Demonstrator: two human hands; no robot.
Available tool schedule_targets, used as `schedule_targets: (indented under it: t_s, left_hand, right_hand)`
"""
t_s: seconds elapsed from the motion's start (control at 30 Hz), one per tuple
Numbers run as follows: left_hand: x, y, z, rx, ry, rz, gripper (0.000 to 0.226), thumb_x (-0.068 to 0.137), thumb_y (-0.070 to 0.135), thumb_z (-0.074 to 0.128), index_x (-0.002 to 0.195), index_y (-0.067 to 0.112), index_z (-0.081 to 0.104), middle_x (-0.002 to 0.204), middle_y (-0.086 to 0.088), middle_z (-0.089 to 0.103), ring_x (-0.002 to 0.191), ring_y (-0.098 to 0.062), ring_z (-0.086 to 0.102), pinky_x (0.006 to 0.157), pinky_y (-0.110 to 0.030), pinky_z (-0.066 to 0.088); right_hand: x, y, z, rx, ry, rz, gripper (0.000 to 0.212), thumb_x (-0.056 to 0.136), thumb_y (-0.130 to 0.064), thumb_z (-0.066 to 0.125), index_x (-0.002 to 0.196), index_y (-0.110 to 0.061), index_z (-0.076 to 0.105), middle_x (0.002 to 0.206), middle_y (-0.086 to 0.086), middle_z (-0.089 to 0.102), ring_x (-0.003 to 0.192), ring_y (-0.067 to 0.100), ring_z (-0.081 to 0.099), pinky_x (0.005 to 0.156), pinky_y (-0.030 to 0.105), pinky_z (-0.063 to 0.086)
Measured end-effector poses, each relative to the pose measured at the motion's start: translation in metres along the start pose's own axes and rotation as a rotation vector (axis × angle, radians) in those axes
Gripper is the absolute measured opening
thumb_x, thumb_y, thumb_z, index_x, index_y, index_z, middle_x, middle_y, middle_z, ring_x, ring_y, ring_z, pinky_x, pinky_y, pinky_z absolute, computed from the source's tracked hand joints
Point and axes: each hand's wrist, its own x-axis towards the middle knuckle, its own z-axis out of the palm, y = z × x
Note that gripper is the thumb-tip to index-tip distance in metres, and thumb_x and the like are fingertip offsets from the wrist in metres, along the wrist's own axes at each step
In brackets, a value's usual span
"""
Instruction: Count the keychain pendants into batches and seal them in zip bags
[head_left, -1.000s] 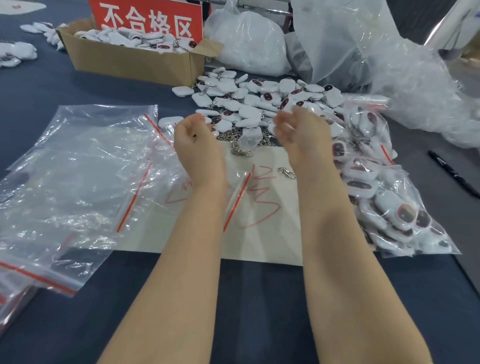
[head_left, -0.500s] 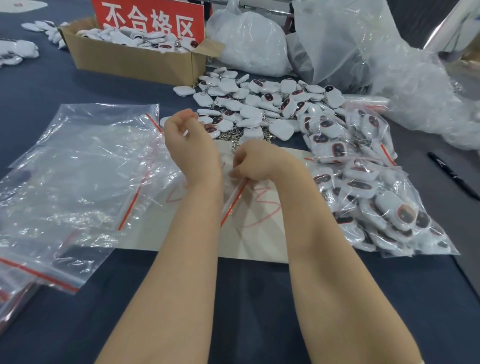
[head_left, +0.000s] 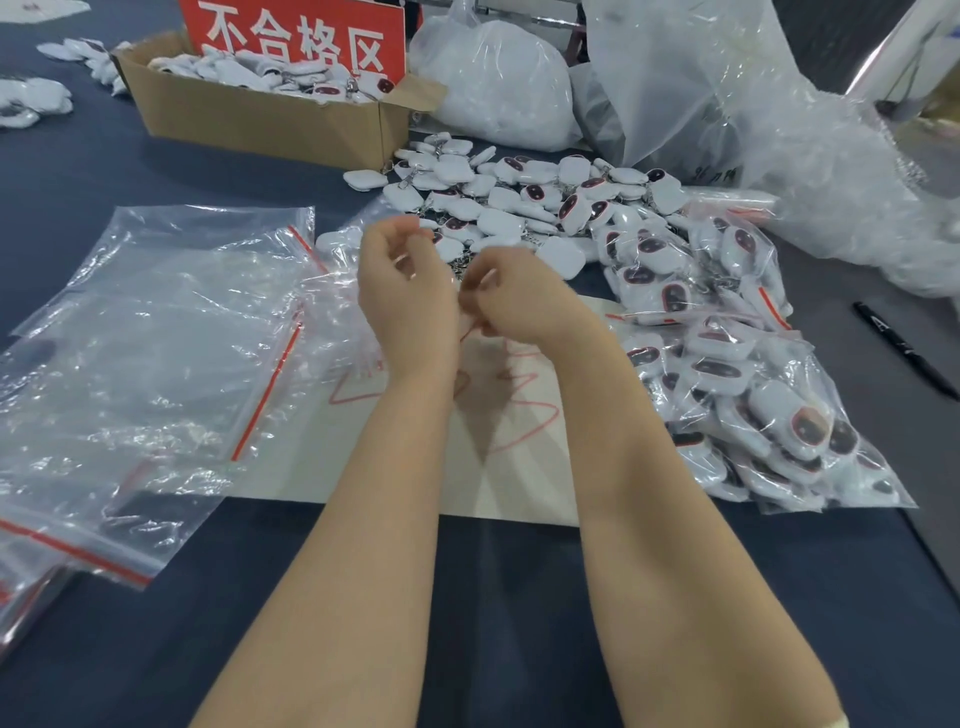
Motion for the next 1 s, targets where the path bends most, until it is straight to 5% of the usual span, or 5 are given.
schedule_targets:
  t_s: [0.13,0.27,0.43,0.77,1.0]
  left_hand:
    - [-0.004,-0.008,0.003,0.266,-0.227,0.104,0.017,0.091,0.011,0.051,0.101,0.012,0.065,0.099,0.002,0.064,0.094,-0.014,0.059,0.085,-0.021,0.045]
    - [-0.01,-0.016,0.007,0.533,-0.368,0.252,0.018,0.089,0.024,0.059,0.102,0.013,0.063,0.109,-0.002,0.057,0.103,-0.018,0.055,0.085,-0.024,0.04]
    - [-0.008,-0.017,0.004,0.707,-0.412,0.229,0.02,0.086,0.023,0.062,0.104,0.014,0.059,0.114,-0.004,0.051,0.095,-0.024,0.058,0.08,-0.034,0.047]
    - [-0.005,-0.022,0.002,0.681,-0.371,0.158,0.022,0.087,0.023,0.059,0.106,0.012,0.059,0.113,-0.008,0.056,0.1,-0.024,0.056,0.084,-0.031,0.044]
    - [-0.003,-0.024,0.002,0.62,-0.308,0.164,0.024,0.096,0.021,0.046,0.093,0.008,0.066,0.092,-0.009,0.067,0.088,-0.027,0.059,0.074,-0.033,0.046]
  right_hand:
    - [0.009,0.012,0.002,0.581,0.402,0.079,0.014,0.088,-0.011,0.064,0.1,-0.01,0.057,0.086,0.012,0.065,0.064,0.011,0.062,0.065,0.026,0.054]
    - [0.015,0.025,0.003,0.986,0.405,0.268,0.022,0.094,-0.024,0.061,0.083,-0.007,0.054,0.069,0.008,0.054,0.06,0.018,0.052,0.056,0.028,0.048]
    - [0.022,0.033,0.009,1.045,0.35,0.336,0.034,0.098,-0.038,0.05,0.084,-0.009,0.062,0.073,0.004,0.064,0.057,0.012,0.061,0.047,0.019,0.047]
    - [0.025,0.036,0.021,0.984,0.258,0.192,0.033,0.09,-0.001,0.053,0.062,-0.005,0.069,0.062,0.008,0.068,0.063,0.019,0.062,0.065,0.027,0.051]
    - [0.024,0.038,0.028,0.833,0.245,0.118,0.026,0.087,-0.013,0.062,0.085,0.013,0.063,0.083,0.02,0.053,0.082,0.026,0.046,0.077,0.04,0.037]
